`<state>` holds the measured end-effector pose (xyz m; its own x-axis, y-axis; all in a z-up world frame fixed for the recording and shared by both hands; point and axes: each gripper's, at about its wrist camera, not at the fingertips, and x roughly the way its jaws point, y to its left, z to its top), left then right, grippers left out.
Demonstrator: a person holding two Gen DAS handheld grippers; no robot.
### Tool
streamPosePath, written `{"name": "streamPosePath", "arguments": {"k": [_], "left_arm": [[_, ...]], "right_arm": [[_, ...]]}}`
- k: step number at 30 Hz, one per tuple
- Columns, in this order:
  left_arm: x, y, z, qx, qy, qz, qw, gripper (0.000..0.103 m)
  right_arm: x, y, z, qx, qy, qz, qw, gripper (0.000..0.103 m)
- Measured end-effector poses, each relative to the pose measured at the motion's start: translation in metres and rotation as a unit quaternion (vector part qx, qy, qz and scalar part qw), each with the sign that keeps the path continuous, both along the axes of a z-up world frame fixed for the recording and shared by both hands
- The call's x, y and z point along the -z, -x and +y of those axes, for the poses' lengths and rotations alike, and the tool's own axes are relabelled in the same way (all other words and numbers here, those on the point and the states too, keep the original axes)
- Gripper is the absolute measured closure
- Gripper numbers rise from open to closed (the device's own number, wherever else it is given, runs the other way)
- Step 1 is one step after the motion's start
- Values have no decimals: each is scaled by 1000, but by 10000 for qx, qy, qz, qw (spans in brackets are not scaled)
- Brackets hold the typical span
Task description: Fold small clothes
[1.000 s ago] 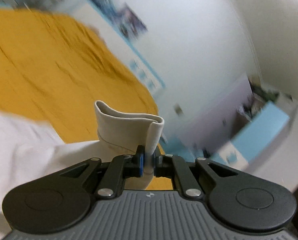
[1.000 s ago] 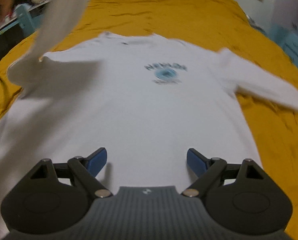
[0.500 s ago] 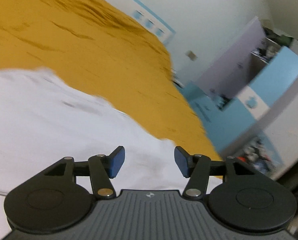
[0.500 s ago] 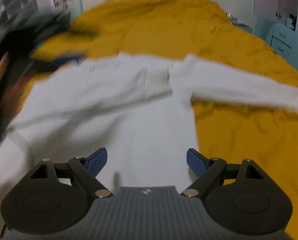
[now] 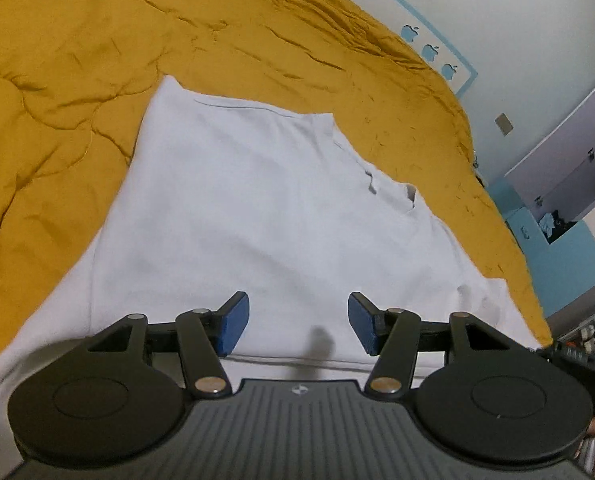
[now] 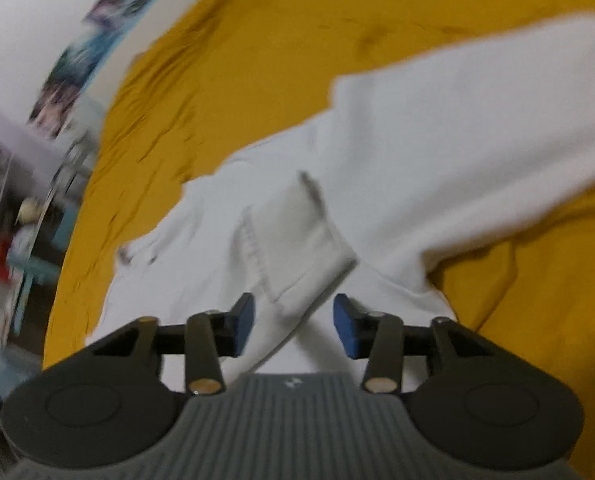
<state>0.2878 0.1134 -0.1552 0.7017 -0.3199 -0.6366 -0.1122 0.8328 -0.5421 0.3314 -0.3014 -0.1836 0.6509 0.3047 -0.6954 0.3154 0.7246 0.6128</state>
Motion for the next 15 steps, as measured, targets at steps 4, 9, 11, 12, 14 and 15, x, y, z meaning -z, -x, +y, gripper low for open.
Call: {"name": "streamPosePath", "arguments": {"k": [4,9,11,12,14,15], "left_arm": [[4,5,5,30,34,-19,10000,37],[5,7,9,45,62,-3,10000,37],[4,8,7,73,-2,11,10000,37],[4,8,7,80,-23,15,10000,37],[5,8,4,91,-97,33,9999,37],[6,7,3,84,-140,51,9999,37]], "right_arm": [[7,-8,4,164,2,-187,9997,51],[5,-15,5,200,116,-261,9994,102],[-6,-2,3,333,123,-447,9984,102],[-11,8,0,383,183,-522,9977,103],[-11,13,3,350,305,-448,9979,102],[-9,12,4,329,406,-318,9981,102]]}}
